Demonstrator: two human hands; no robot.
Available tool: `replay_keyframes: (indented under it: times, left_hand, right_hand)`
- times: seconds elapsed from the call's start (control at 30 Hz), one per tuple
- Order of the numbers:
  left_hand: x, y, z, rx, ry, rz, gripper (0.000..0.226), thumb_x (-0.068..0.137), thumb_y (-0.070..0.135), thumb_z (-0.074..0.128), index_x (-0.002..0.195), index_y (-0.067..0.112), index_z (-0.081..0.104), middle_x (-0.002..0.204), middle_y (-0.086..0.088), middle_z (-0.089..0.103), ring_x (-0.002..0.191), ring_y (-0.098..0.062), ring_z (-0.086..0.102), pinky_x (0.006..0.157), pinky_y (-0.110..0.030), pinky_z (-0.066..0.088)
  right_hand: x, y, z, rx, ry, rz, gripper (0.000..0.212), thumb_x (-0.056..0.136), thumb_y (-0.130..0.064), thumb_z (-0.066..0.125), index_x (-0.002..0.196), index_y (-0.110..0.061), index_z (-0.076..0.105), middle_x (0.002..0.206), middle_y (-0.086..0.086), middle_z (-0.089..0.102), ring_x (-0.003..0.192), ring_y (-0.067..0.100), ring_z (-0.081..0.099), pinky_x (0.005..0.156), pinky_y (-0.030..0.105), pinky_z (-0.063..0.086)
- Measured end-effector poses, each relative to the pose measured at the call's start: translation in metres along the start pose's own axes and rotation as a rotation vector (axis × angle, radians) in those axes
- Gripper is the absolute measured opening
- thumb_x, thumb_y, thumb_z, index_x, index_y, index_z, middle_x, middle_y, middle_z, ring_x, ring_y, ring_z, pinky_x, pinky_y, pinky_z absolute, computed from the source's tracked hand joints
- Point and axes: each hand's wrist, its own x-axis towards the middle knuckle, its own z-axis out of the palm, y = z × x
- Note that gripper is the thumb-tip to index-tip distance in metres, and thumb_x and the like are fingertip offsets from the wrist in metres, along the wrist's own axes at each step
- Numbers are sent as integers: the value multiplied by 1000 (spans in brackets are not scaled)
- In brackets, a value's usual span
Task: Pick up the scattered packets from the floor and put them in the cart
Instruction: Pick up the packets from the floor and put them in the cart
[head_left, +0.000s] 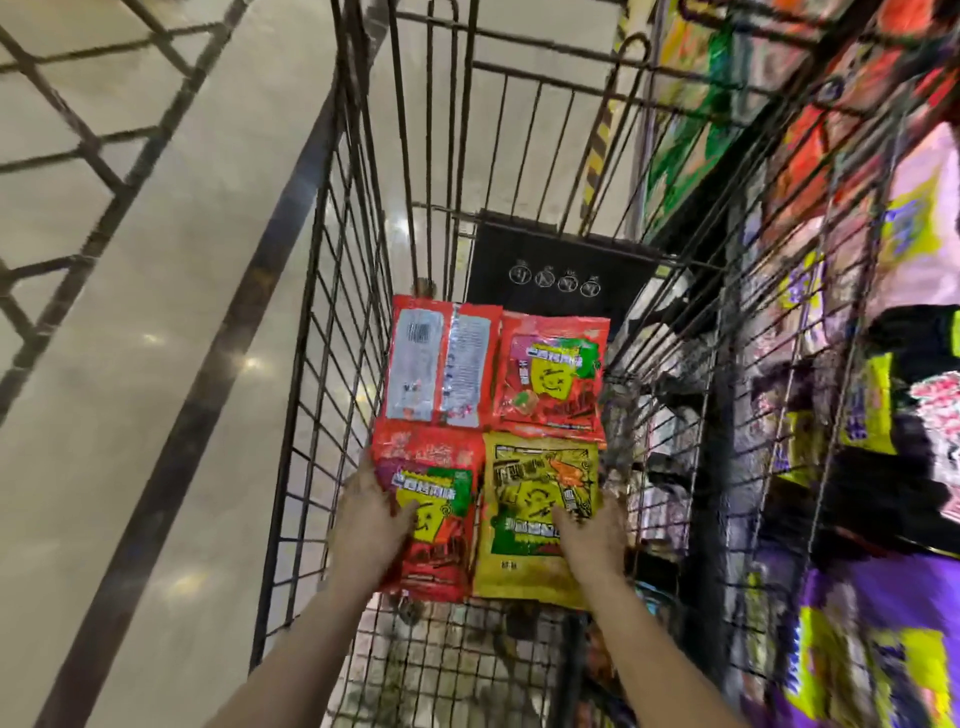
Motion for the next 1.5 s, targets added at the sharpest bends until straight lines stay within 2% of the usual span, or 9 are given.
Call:
replay_keyframes:
  times: [0.17,0.27,0.43,0.57,0.77,0.97,1.17,1.3,1.5]
  left_hand:
    - [1,-5,10,94,-102,-77,96,80,46,67,150,15,10,144,-21,30,132,-38,32,106,-48,33]
    - [10,-10,11,75,-175,-87,92,82,45,65,150,17,10,144,-22,30,132,-39,32,109,-48,31]
    - [6,-9,10,112,-131,-48,78,86,39,62,147,14,22,145,-22,29,134,-37,30,109,-43,30]
    - [-19,5,-3,189,-53,104,60,89,31,58,139,10,34,142,-20,34,130,-35,36,105,-39,33]
    - [-74,34,-58,641,34,511,48,96,35,42,139,16,31,135,-7,46,123,-24,47,101,-38,36]
    - [-152,14,-128,711,274,617,45,94,35,43,137,21,35,133,-4,48,128,-24,42,107,-42,24]
    - [-249,-92,-213,623,491,473,40,95,34,44,132,18,42,129,-3,52,124,-25,45,105,-44,28]
    - [-312,-194,-270,497,652,305,36,90,31,53,123,15,54,115,-7,62,111,-30,56,95,-46,38]
    - [-419,-353,-334,418,815,-147,44,95,33,42,138,26,36,137,2,45,130,-19,38,103,-38,31]
  right_hand:
    - [8,4,5,-9,-129,-38,69,99,-32,43,151,-13,2,157,11,17,138,29,32,105,30,33]
    - [14,10,6,22,-157,-53,70,99,-34,43,152,-14,2,158,9,12,144,27,19,114,35,22]
    - [9,10,3,53,-76,-68,70,94,-30,54,149,-10,16,153,10,28,139,29,32,112,39,28]
    - [-20,-1,-8,-84,115,-185,58,90,-27,59,139,-9,36,140,12,44,127,29,44,105,40,38]
    - [-97,-27,-30,-489,101,-537,59,87,-35,57,141,-22,37,142,4,43,129,23,43,105,39,39]
    - [-209,-40,-42,-779,317,-839,52,91,-29,54,139,-18,37,135,5,50,125,23,46,98,33,41]
    - [-352,-48,8,-846,387,-1138,47,92,-26,50,137,-22,40,132,5,54,122,26,50,94,35,42]
    - [-443,-50,76,-851,343,-1392,50,91,-29,50,139,-25,36,126,3,55,117,25,52,89,35,42]
    - [-581,-54,203,-907,152,-1761,51,91,-28,51,140,-25,37,125,1,56,115,23,53,90,36,41]
